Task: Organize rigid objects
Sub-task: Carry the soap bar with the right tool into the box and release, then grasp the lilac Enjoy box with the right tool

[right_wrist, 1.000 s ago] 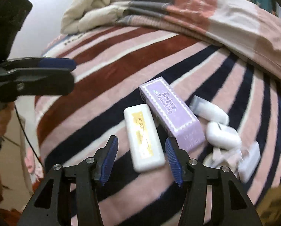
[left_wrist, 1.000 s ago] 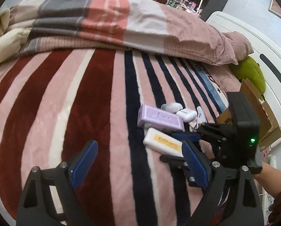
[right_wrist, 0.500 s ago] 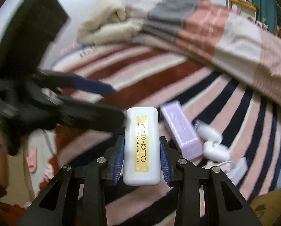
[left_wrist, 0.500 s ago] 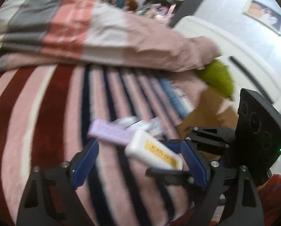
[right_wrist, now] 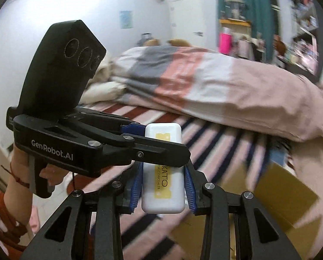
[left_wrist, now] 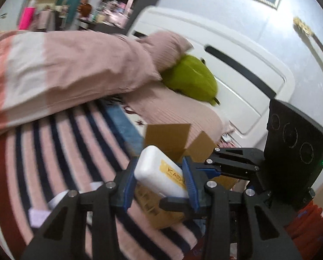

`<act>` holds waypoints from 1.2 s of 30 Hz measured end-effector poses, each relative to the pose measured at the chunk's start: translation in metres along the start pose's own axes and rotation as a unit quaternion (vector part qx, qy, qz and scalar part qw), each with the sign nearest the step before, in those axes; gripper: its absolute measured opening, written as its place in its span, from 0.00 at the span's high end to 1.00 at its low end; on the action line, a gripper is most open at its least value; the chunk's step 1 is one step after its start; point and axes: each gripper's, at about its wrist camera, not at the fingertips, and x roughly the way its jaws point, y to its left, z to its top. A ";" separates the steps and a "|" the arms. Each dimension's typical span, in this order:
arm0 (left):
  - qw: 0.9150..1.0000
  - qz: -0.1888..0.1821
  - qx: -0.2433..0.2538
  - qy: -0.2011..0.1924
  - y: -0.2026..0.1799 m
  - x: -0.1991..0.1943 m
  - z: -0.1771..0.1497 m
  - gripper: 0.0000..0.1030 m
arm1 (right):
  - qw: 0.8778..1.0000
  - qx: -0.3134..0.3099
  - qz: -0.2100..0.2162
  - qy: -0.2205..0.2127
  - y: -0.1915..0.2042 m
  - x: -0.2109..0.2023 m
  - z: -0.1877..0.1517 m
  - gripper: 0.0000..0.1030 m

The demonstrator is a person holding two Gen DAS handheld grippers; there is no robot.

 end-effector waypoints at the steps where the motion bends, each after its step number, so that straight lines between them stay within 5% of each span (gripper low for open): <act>1: 1.000 -0.006 0.003 0.014 -0.005 0.013 0.005 0.63 | 1.000 0.013 -0.009 0.007 -0.012 -0.005 -0.003 0.70; 9: 0.989 0.009 0.037 0.141 -0.036 0.105 0.022 0.62 | 0.989 0.095 -0.067 0.093 -0.079 -0.007 -0.032 0.70; 12: 0.985 0.036 0.050 0.162 -0.040 0.115 0.021 0.48 | 0.983 0.124 -0.064 0.121 -0.092 0.000 -0.042 0.70; 13: 0.984 0.041 0.052 0.163 -0.041 0.115 0.021 0.35 | 0.980 0.134 -0.059 0.132 -0.095 0.003 -0.045 0.70; 15: 0.985 0.049 0.054 0.156 -0.041 0.107 0.021 0.22 | 0.978 0.137 -0.068 0.144 -0.096 0.007 -0.048 0.68; 18: 0.987 0.059 0.050 0.138 -0.037 0.089 0.023 0.22 | 0.978 0.130 -0.081 0.144 -0.094 0.005 -0.049 0.56; 25: 0.992 0.112 0.031 0.058 -0.019 0.011 0.021 0.22 | 0.993 0.084 -0.027 0.072 -0.050 -0.015 -0.025 0.55; 32: 0.976 0.218 -0.008 -0.006 0.039 -0.073 -0.019 0.14 | 0.997 0.002 0.062 0.051 0.029 0.009 -0.005 0.48; 36: 0.969 0.243 -0.039 -0.016 0.072 -0.095 -0.051 0.14 | 0.992 -0.039 0.094 0.071 0.067 0.053 -0.005 0.48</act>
